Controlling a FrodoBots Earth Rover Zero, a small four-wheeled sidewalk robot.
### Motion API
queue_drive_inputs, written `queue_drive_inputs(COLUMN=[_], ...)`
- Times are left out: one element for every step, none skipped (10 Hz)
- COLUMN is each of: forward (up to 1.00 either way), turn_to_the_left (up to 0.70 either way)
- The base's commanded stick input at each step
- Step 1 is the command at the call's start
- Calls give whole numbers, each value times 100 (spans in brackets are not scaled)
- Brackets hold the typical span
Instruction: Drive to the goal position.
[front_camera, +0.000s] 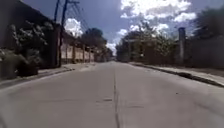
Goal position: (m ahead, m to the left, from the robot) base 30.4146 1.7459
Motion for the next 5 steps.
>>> queue_drive_inputs(forward=[100, 100, 100, 100, 100], turn_to_the_left=[26, 40, 40, 40, 40])
